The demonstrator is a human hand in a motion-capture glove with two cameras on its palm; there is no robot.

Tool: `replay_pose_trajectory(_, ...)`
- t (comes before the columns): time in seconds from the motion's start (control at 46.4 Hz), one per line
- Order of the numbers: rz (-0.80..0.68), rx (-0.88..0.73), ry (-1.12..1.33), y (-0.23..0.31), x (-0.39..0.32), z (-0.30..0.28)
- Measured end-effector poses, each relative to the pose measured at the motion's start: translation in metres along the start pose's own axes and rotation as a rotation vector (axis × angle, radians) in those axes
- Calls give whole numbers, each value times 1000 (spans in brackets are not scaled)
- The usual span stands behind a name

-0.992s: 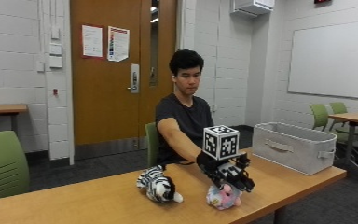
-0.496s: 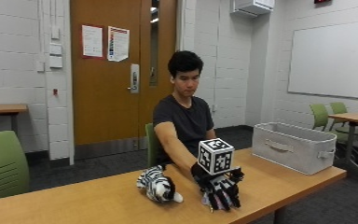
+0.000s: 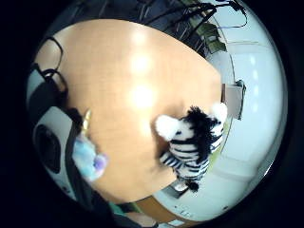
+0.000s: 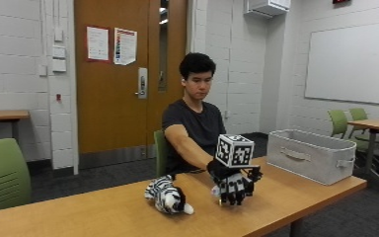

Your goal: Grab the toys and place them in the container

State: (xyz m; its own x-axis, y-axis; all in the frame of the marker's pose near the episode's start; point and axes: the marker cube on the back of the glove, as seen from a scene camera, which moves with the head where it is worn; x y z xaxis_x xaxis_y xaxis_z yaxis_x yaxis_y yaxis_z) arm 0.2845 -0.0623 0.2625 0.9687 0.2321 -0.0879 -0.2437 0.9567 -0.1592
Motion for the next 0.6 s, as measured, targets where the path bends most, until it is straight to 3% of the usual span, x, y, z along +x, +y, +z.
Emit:
replay_pose_trajectory(0.28,5,112,-45,16,-46,-117)
replay_pose_trajectory(0.604,-117,304,-93,68,-159,-272)
